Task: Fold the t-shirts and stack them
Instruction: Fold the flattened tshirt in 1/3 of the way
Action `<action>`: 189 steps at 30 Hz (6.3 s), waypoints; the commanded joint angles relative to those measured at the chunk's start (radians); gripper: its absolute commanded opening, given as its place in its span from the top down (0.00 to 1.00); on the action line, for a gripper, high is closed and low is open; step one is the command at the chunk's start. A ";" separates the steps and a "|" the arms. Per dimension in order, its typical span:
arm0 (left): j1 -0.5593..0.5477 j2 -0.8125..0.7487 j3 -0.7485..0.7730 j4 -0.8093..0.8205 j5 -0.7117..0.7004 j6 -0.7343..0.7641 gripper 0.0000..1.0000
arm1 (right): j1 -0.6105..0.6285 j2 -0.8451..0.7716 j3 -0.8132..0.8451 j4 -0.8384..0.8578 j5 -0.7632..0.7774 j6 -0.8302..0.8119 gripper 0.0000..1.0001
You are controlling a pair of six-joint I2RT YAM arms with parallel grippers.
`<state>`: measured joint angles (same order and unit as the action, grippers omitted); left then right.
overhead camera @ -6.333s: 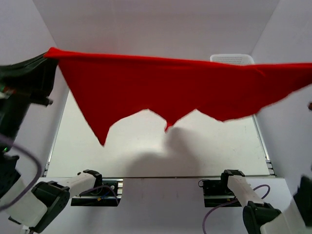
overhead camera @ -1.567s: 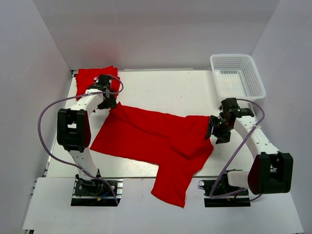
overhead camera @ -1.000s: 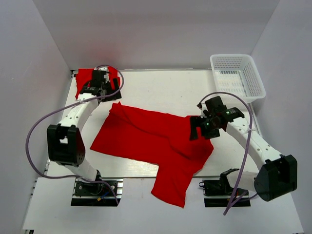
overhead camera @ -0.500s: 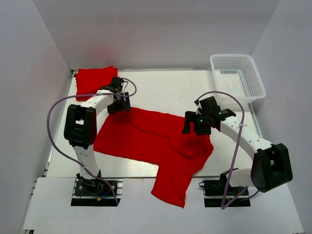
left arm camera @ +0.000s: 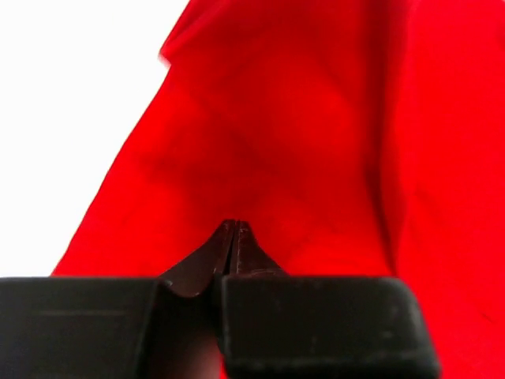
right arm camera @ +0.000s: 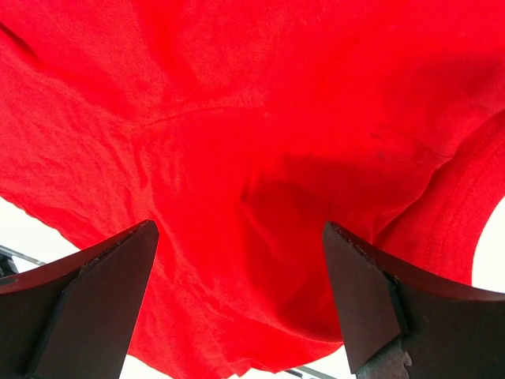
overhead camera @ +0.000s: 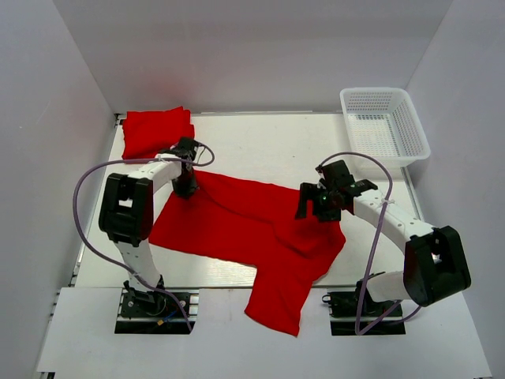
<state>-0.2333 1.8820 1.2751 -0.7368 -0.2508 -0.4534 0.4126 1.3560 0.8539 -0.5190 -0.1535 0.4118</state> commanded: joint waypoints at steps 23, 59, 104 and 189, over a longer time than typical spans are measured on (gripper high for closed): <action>0.017 0.037 0.205 0.086 0.035 -0.037 0.41 | -0.006 0.023 0.027 -0.021 0.080 -0.024 0.10; 0.017 -0.126 -0.082 0.089 -0.073 -0.107 1.00 | -0.005 0.009 0.017 -0.055 0.098 -0.031 0.10; 0.003 -0.087 0.140 -0.069 -0.043 -0.055 0.00 | -0.003 0.133 0.134 -0.018 0.149 -0.054 0.10; 0.008 -0.429 -0.218 -0.151 -0.073 -0.172 0.00 | 0.120 0.508 0.454 -0.016 0.391 0.081 0.18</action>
<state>-0.2226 1.4796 1.0611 -0.9047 -0.3241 -0.6182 0.5320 1.8671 1.2465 -0.5426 0.1368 0.4587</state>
